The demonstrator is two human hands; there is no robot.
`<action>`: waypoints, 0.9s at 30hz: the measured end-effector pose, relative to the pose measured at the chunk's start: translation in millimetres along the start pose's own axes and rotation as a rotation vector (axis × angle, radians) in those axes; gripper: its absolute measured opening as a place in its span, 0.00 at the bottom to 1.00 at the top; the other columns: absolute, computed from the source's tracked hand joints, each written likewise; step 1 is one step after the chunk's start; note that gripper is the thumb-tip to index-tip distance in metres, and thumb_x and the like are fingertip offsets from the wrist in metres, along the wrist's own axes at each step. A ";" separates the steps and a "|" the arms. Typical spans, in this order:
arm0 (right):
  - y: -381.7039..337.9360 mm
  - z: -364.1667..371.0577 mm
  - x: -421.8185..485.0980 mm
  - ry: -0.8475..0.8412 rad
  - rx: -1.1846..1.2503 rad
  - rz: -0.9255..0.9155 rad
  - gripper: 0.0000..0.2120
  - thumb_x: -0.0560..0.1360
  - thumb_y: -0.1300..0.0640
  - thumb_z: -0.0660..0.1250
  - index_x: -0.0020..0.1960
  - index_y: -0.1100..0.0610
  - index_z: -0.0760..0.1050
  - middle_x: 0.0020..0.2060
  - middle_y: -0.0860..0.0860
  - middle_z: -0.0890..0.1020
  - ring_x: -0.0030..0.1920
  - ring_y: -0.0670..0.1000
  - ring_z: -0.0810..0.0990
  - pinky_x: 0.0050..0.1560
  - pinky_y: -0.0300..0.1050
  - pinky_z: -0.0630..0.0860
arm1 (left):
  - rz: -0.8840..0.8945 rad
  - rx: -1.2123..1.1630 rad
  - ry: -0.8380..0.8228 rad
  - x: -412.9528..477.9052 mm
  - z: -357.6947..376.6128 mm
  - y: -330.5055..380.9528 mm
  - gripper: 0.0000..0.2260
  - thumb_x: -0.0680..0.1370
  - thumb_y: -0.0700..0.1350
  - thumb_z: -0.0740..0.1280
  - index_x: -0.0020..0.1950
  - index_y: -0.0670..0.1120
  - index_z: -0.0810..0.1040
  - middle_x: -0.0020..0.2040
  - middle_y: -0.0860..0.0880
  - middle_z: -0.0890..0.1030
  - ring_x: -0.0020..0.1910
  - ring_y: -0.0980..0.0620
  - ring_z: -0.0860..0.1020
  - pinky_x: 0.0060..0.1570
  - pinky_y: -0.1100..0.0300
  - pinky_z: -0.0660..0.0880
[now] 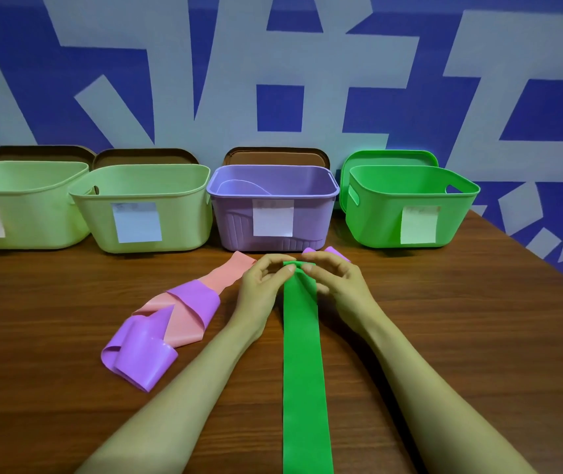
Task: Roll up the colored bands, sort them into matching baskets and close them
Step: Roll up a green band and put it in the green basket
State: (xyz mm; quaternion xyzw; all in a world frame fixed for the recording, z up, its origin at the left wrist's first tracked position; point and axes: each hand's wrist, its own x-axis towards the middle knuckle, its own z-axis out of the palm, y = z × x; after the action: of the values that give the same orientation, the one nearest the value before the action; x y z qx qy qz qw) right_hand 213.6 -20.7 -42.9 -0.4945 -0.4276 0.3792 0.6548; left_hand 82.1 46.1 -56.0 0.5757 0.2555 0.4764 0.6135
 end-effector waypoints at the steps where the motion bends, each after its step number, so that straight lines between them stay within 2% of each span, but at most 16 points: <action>1: 0.1 -0.3 0.1 0.002 -0.005 0.005 0.08 0.75 0.62 0.68 0.53 0.62 0.79 0.48 0.56 0.84 0.49 0.52 0.84 0.49 0.44 0.81 | 0.002 -0.008 -0.007 -0.3 -0.1 0.4 0.07 0.76 0.36 0.67 0.47 0.47 0.81 0.44 0.49 0.83 0.44 0.55 0.80 0.41 0.66 0.74; 3: 0.2 -0.6 0.1 0.021 -0.047 -0.003 0.07 0.76 0.61 0.68 0.51 0.64 0.79 0.45 0.56 0.84 0.46 0.50 0.84 0.44 0.40 0.80 | -0.001 -0.018 -0.016 -0.9 -0.5 0.8 0.08 0.76 0.36 0.68 0.47 0.48 0.81 0.45 0.48 0.83 0.45 0.54 0.80 0.42 0.65 0.74; 5: 0.9 -1.7 0.0 0.035 -0.072 -0.013 0.07 0.76 0.62 0.67 0.51 0.65 0.79 0.45 0.57 0.83 0.45 0.50 0.83 0.44 0.40 0.79 | -0.014 -0.027 -0.027 -1.5 -0.6 1.4 0.08 0.75 0.35 0.68 0.49 0.47 0.81 0.47 0.47 0.83 0.47 0.53 0.81 0.43 0.65 0.75; 8: 0.0 -3.0 -1.0 0.029 -0.049 -0.018 0.09 0.75 0.64 0.68 0.53 0.68 0.78 0.47 0.59 0.83 0.47 0.53 0.82 0.49 0.45 0.80 | -0.071 -0.093 -0.051 -3.3 2.1 3.7 0.05 0.75 0.37 0.68 0.49 0.45 0.80 0.44 0.48 0.83 0.45 0.52 0.81 0.43 0.62 0.76; 11: -1.2 -2.2 -1.6 0.026 -0.056 -0.020 0.09 0.74 0.66 0.68 0.53 0.68 0.78 0.46 0.57 0.83 0.47 0.53 0.82 0.51 0.48 0.79 | -0.123 -0.112 -0.009 -2.9 2.6 2.8 0.02 0.76 0.40 0.68 0.47 0.43 0.80 0.42 0.47 0.83 0.44 0.51 0.81 0.47 0.56 0.77; 16: 0.4 -2.3 -0.3 0.015 -0.097 -0.001 0.08 0.73 0.68 0.69 0.51 0.64 0.78 0.50 0.60 0.82 0.48 0.53 0.82 0.54 0.53 0.79 | -0.101 -0.071 0.003 -1.7 -1.8 0.4 0.05 0.76 0.36 0.68 0.48 0.45 0.81 0.46 0.45 0.83 0.47 0.49 0.81 0.48 0.56 0.77; 19: 0.6 -2.6 0.2 0.005 -0.084 0.025 0.10 0.73 0.65 0.70 0.53 0.63 0.78 0.48 0.59 0.82 0.49 0.54 0.82 0.54 0.54 0.78 | -0.094 -0.076 -0.012 -2.6 -2.8 2.1 0.07 0.76 0.36 0.67 0.49 0.46 0.81 0.48 0.45 0.83 0.48 0.49 0.81 0.47 0.57 0.77; 22: 0.3 -1.6 -0.6 -0.015 -0.112 0.027 0.07 0.74 0.63 0.69 0.51 0.65 0.79 0.43 0.56 0.82 0.44 0.49 0.81 0.45 0.43 0.78 | -0.088 -0.065 -0.037 -2.7 -2.9 3.0 0.08 0.76 0.36 0.68 0.51 0.46 0.81 0.50 0.44 0.83 0.51 0.47 0.81 0.51 0.55 0.78; 24: 0.2 -0.9 -0.5 0.008 -0.127 0.009 0.07 0.76 0.64 0.67 0.50 0.68 0.78 0.40 0.53 0.82 0.38 0.43 0.79 0.37 0.34 0.75 | -0.086 -0.055 -0.064 -4.0 -1.8 3.7 0.10 0.75 0.34 0.68 0.53 0.45 0.80 0.49 0.45 0.83 0.51 0.49 0.81 0.50 0.58 0.78; 27: 0.4 -3.2 1.0 0.028 -0.133 -0.002 0.08 0.75 0.63 0.68 0.51 0.67 0.79 0.41 0.54 0.82 0.40 0.45 0.80 0.39 0.36 0.75 | -0.114 -0.025 -0.060 -6.0 0.4 3.8 0.11 0.73 0.33 0.69 0.53 0.45 0.78 0.47 0.46 0.83 0.47 0.51 0.82 0.45 0.62 0.78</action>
State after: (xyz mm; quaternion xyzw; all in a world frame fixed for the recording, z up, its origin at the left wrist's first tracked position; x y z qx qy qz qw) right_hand 217.0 -20.7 -43.5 -0.5418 -0.4434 0.3421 0.6268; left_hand 78.9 40.2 -53.8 0.5665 0.2634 0.4265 0.6541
